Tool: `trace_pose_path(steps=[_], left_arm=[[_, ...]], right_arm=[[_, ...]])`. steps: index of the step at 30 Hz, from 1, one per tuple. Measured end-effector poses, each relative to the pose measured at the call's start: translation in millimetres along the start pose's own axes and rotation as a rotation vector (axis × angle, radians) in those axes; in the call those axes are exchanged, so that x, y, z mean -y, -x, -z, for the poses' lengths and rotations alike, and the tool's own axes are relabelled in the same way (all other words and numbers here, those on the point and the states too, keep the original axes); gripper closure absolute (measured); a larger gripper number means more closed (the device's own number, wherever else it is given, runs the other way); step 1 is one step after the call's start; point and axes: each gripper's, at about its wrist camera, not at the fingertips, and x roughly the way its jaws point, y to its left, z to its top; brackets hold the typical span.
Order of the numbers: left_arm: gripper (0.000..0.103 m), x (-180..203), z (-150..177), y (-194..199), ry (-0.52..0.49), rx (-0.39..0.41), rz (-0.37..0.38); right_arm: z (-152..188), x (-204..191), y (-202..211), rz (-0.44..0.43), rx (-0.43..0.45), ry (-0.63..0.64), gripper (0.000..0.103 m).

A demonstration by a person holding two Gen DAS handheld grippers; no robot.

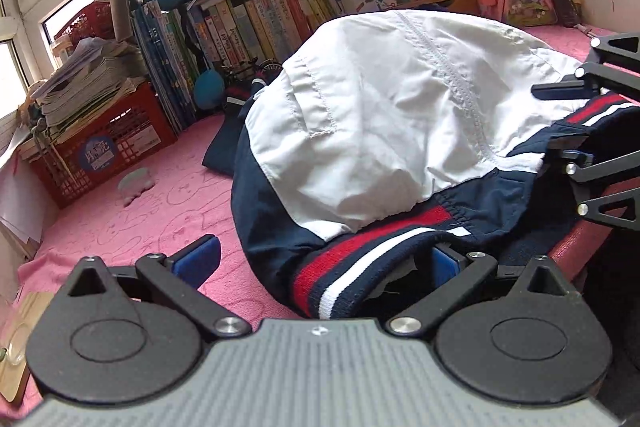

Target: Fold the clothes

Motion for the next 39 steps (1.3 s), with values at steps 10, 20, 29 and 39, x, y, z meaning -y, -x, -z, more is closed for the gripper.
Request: trace_pose_path(steps=[10, 20, 29, 39], left_arm=[[0.0, 43.9, -20.0, 17.3, -0.209, 0.178, 0.17], [0.028, 74.9, -16.7, -30.9, -0.326, 0.12, 0.211], [0.064, 63.5, -22.2, -29.3, -0.296, 0.132, 0.118], [0.036, 4.3, -3.3, -16.9, -0.268, 0.075, -0.093]], right_arm=[[-15.7, 44.0, 15.9, -0.101, 0.061, -0.155, 0.09], [0.1, 36.6, 15.0, -0.188, 0.012, -0.049, 0.087], [4.3, 10.9, -2.8, -0.117, 0.027, 0.143, 0.078], [41.2, 52.7, 7.7, 0.156, -0.076, 0.052, 0.09]])
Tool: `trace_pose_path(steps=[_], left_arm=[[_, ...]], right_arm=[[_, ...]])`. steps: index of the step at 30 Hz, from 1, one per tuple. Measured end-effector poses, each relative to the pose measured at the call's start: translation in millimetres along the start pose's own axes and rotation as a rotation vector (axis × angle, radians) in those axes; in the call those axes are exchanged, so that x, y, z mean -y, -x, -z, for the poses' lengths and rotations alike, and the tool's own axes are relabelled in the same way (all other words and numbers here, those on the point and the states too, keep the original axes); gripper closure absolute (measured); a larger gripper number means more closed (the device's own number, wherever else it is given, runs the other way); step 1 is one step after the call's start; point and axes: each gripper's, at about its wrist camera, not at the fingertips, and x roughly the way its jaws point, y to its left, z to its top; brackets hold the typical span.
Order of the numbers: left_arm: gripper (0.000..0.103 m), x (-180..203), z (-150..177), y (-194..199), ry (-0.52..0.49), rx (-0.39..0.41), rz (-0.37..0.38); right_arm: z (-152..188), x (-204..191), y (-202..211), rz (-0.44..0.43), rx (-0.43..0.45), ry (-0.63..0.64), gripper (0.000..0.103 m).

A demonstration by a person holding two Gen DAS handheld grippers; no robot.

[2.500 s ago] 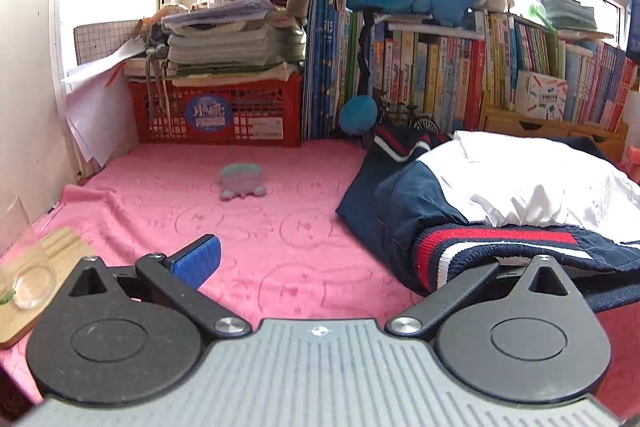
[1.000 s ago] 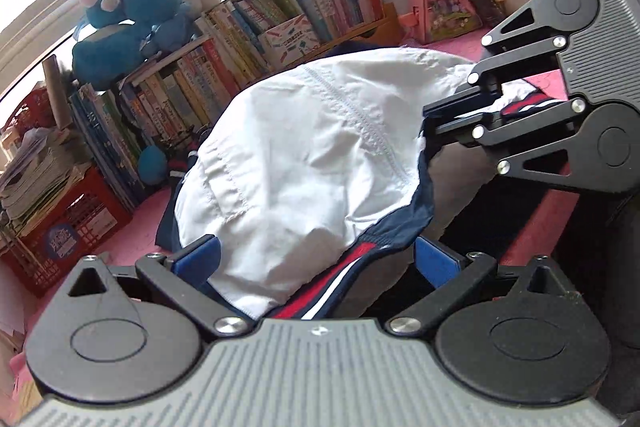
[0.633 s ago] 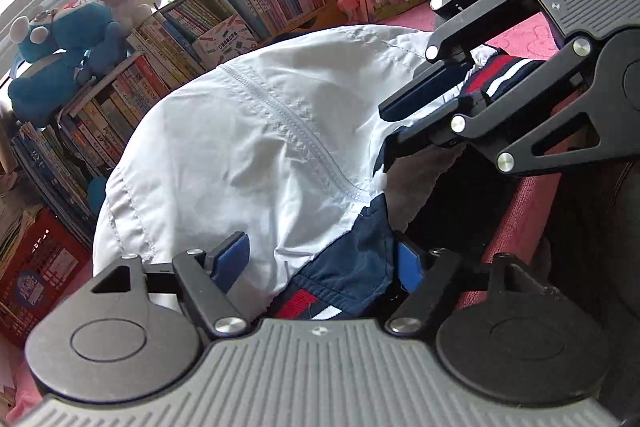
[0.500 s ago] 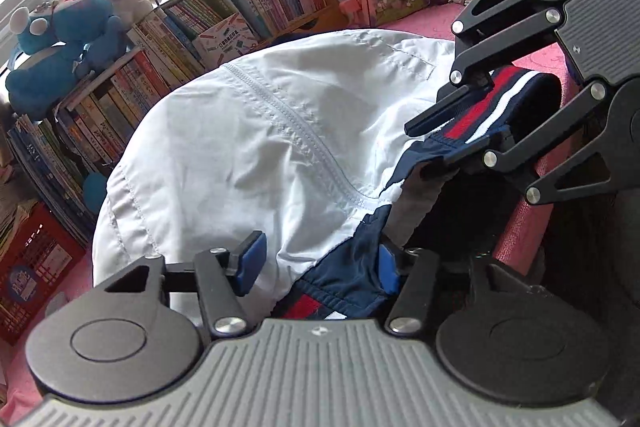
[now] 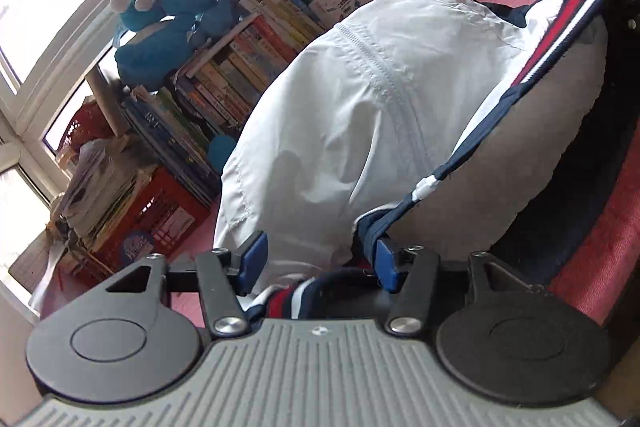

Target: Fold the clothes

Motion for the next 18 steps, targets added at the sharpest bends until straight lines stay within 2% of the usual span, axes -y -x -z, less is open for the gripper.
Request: trace_pose_path(steps=[1, 4, 7, 10, 11, 12, 15, 18], left_arm=[[0.031, -6.2, 3.4, 2.2, 0.016, -0.011, 0.007], [0.031, -6.5, 7.0, 5.5, 0.016, -0.036, -0.004], [0.026, -6.8, 10.7, 8.9, 0.015, -0.061, -0.016], [0.026, -7.1, 14.3, 12.2, 0.015, -0.086, -0.028], [0.022, -7.2, 15.5, 13.3, 0.015, -0.094, -0.032], [0.021, -7.3, 16.7, 14.5, 0.015, -0.102, -0.036], [0.021, -7.6, 20.3, 17.8, 0.014, -0.127, -0.048], [0.022, -6.1, 22.9, 20.7, 0.007, -0.143, -0.06]], right_arm=[[3.9, 2.0, 3.2, 0.004, -0.007, 0.005, 0.09], [8.4, 1.0, 12.0, 0.03, -0.001, 0.04, 0.09], [10.3, 10.9, 14.2, 0.012, 0.006, -0.006, 0.09], [20.6, 26.8, 6.0, 0.027, -0.06, -0.117, 0.089], [24.7, 32.5, 2.5, 0.035, -0.087, -0.158, 0.089], [28.6, 37.2, 0.1, 0.034, -0.109, -0.198, 0.083], [37.9, 44.4, -1.7, -0.006, -0.143, -0.29, 0.081], [32.4, 31.4, 3.1, 0.01, -0.088, -0.213, 0.079]])
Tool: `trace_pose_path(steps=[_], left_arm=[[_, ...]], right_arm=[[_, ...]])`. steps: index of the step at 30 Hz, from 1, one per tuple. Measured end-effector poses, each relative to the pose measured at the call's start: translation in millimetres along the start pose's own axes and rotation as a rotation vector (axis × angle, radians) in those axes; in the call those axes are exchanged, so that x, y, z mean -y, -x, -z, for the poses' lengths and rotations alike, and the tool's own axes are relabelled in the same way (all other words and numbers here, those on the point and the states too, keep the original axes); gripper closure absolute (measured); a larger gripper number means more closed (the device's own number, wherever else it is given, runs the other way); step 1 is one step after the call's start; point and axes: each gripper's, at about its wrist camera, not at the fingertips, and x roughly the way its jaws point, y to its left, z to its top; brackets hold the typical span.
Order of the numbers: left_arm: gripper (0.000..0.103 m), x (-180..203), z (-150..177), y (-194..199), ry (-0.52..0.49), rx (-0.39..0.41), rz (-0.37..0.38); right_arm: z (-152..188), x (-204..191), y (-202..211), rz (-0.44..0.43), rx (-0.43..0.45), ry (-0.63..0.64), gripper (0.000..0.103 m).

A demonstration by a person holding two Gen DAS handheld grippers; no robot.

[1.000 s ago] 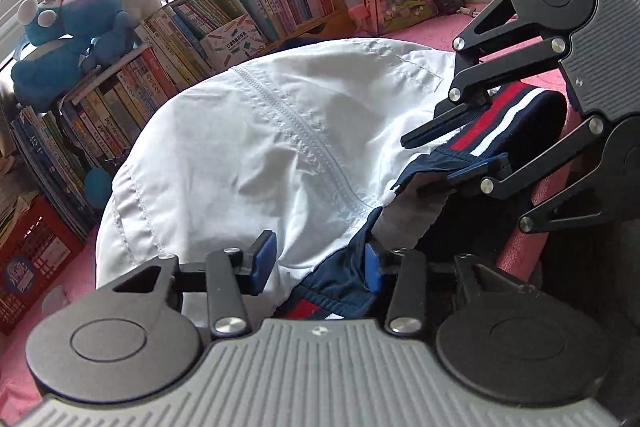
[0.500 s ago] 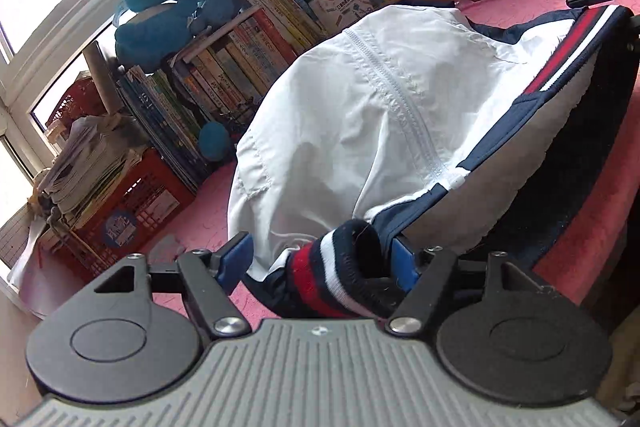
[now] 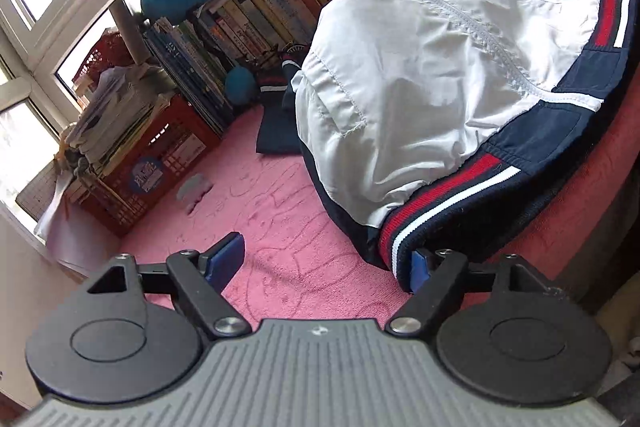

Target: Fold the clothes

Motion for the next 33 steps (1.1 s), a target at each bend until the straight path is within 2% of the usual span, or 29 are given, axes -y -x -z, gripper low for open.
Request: trace_pose_path(steps=[4, 7, 8, 9, 10, 14, 15, 20, 21, 24, 25, 27, 29, 33], left_arm=[[0.022, 8.0, -2.5, -2.5, -0.025, 0.023, -0.033], [0.021, -0.2, 5.5, -5.5, 0.007, -0.002, -0.07], [0.021, -5.1, 9.4, -5.0, 0.024, -0.012, -0.074], [0.019, -9.6, 13.1, -3.0, 0.041, -0.018, -0.072], [0.013, -11.3, 15.4, -0.5, 0.049, -0.017, -0.065], [0.01, -6.6, 18.5, 1.4, 0.035, -0.024, -0.049], [0.01, -5.4, 19.3, 1.8, 0.031, -0.026, -0.045], [0.009, 0.6, 23.2, 4.2, 0.014, -0.034, -0.026], [0.009, -1.1, 23.9, 5.5, 0.026, -0.031, -0.005], [0.01, -17.7, 25.8, 12.6, 0.13, -0.003, 0.125], [0.01, -23.3, 26.4, 15.0, 0.164, 0.006, 0.169], [0.01, -34.4, 27.7, 19.8, 0.233, 0.024, 0.256], [0.009, -45.5, 28.9, 24.5, 0.302, 0.043, 0.343], [0.009, -67.7, 31.4, 34.1, 0.439, 0.08, 0.517]], right_arm=[[-9.7, -13.1, 4.6, -0.04, 0.05, 0.007, 0.077], [-8.6, -11.4, 0.9, -0.008, 0.037, 0.006, 0.076], [-3.6, -4.5, -0.7, 0.001, 0.019, -0.025, 0.071], [1.4, 2.5, -2.3, 0.011, 0.001, -0.056, 0.059], [6.5, 9.4, -2.2, 0.017, -0.014, -0.089, 0.056], [18.7, 16.2, 15.5, 0.037, 0.014, -0.141, 0.055], [22.5, 14.6, 17.4, 0.036, 0.017, -0.133, 0.052], [46.0, 1.2, 12.9, 0.021, -0.025, -0.113, 0.047], [46.7, -0.1, 13.1, 0.027, -0.021, -0.116, 0.046], [35.2, 1.4, 17.7, 0.008, -0.03, -0.139, 0.045], [31.6, 5.3, 20.4, -0.028, -0.029, -0.151, 0.043], [25.4, 16.6, 26.3, -0.138, -0.031, -0.174, 0.026], [22.4, 23.8, 33.0, -0.204, -0.026, -0.172, 0.016], [18.3, 47.3, 44.7, -0.322, -0.046, -0.291, 0.016]])
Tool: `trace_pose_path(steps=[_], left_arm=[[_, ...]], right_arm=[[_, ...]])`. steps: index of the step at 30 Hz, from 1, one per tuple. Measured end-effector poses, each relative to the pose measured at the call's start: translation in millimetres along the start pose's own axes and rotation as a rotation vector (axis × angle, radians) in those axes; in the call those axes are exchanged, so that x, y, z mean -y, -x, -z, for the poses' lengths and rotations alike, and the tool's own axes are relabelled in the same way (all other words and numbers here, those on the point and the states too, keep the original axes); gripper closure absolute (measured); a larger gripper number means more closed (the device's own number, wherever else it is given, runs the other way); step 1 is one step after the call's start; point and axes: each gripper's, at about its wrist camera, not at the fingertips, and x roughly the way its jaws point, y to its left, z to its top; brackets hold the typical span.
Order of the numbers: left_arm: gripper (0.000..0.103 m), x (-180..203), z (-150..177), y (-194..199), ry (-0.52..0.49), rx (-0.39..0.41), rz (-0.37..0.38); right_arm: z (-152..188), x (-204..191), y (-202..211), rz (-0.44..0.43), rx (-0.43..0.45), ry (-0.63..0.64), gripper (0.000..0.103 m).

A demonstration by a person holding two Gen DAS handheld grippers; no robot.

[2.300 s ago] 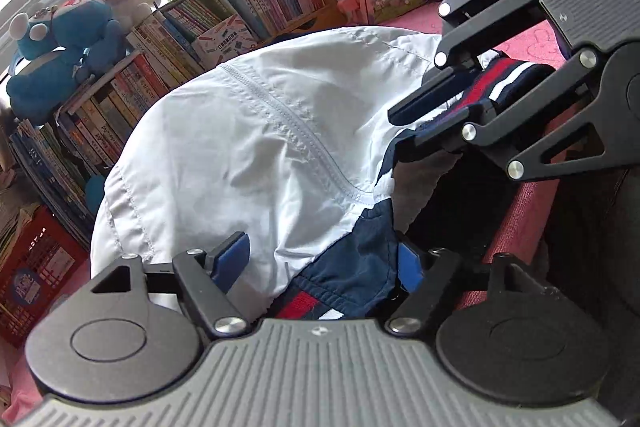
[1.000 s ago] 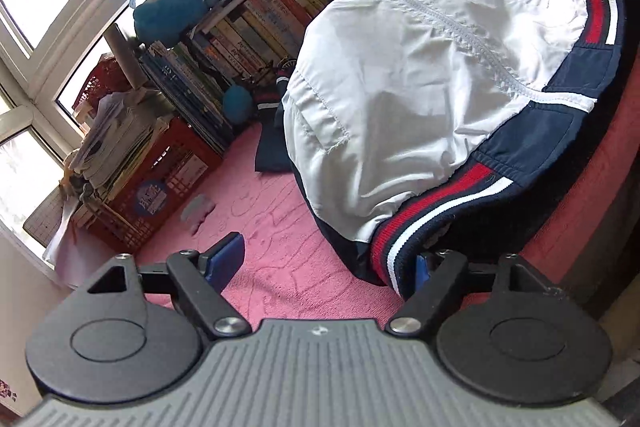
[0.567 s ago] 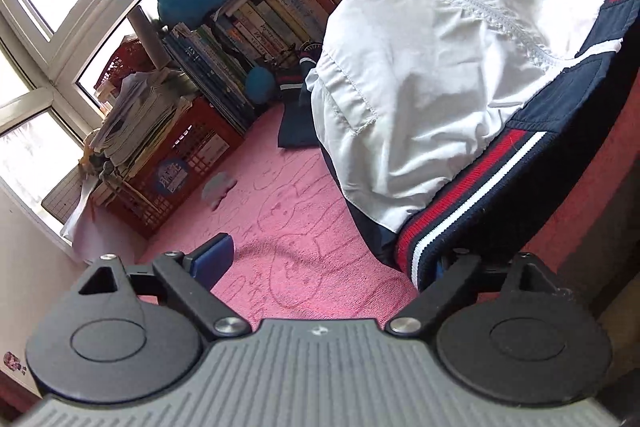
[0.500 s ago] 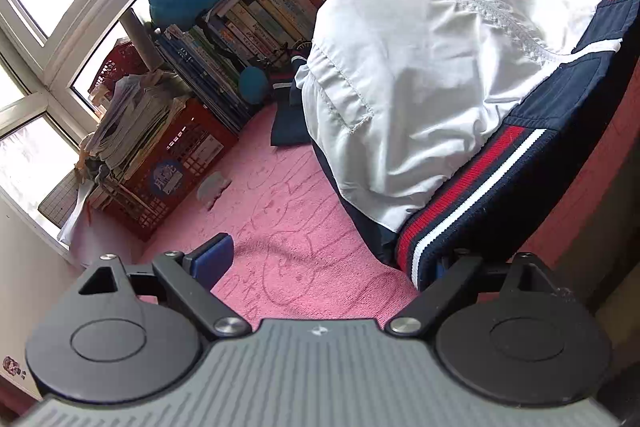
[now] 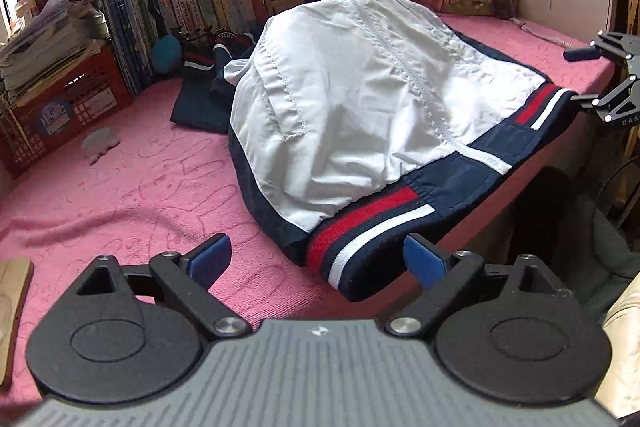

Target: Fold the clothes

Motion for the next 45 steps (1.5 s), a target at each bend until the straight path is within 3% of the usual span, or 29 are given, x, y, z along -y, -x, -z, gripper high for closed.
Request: trace_pose_path(steps=[2, 4, 5, 7, 8, 9, 15, 22, 25, 29, 32, 34, 35, 39, 43, 45], left_arm=[[0.009, -6.8, -3.4, 9.5, 0.068, 0.017, 0.088], [0.001, -2.0, -5.3, 0.1, 0.096, 0.042, 0.071], [0.0, 2.8, -6.0, -8.5, 0.103, 0.056, 0.041], [0.0, 12.3, -7.2, -25.7, 0.115, 0.084, -0.018], [0.0, 17.0, -7.8, -34.3, 0.122, 0.098, -0.048], [0.0, 21.8, -8.5, -42.9, 0.128, 0.112, -0.078], [0.001, 50.3, -12.3, -94.3, 0.165, 0.196, -0.258], [0.0, 62.7, 5.9, -122.3, 0.101, 0.171, -0.39], [0.0, 58.8, 13.6, -118.6, 0.081, 0.164, -0.389], [0.0, 48.6, 21.8, -108.6, 0.104, 0.157, -0.351], [0.0, 42.0, 23.8, -99.1, 0.104, 0.132, -0.323], [0.0, 36.1, 20.3, -88.3, 0.106, 0.098, -0.272], [0.0, 32.2, 18.5, -80.9, 0.11, 0.086, -0.243], [0.0, 15.3, 14.4, -54.1, 0.145, 0.107, -0.173], [0.0, 6.8, 10.0, -51.8, 0.178, 0.119, -0.218], [0.0, 4.0, 9.0, -52.6, 0.188, 0.12, -0.242]], right_arm=[[-6.6, 14.2, 10.8, -0.111, 0.026, -0.124, 0.016], [-14.3, 27.3, 20.2, -0.184, 0.09, -0.25, 0.016], [-19.7, 32.6, 21.4, -0.162, 0.125, -0.316, 0.016], [-30.0, 24.9, 12.2, 0.039, 0.178, -0.38, 0.019], [-32.6, 16.3, 4.5, 0.11, 0.198, -0.397, 0.031], [-31.6, 5.6, -6.0, 0.116, 0.212, -0.408, 0.035], [-25.2, -58.1, -67.5, 0.156, 0.287, -0.457, 0.036], [-4.3, -94.9, -94.2, 0.218, 0.215, -0.273, 0.036], [10.2, -83.9, -88.8, 0.277, 0.209, -0.23, 0.027], [18.2, -51.0, -82.7, 0.311, 0.151, -0.281, 0.014], [19.3, -28.9, -77.4, 0.323, 0.114, -0.31, 0.013], [-0.6, -24.6, -70.4, 0.278, 0.114, -0.29, 0.027], [-10.5, -22.5, -67.0, 0.255, 0.115, -0.28, 0.041], [-50.3, -13.9, -53.0, 0.165, 0.115, -0.241, 0.041], [-100.9, -5.9, -48.9, 0.077, 0.185, -0.21, 0.035], [-130.3, -3.1, -51.8, 0.035, 0.245, -0.202, 0.023]])
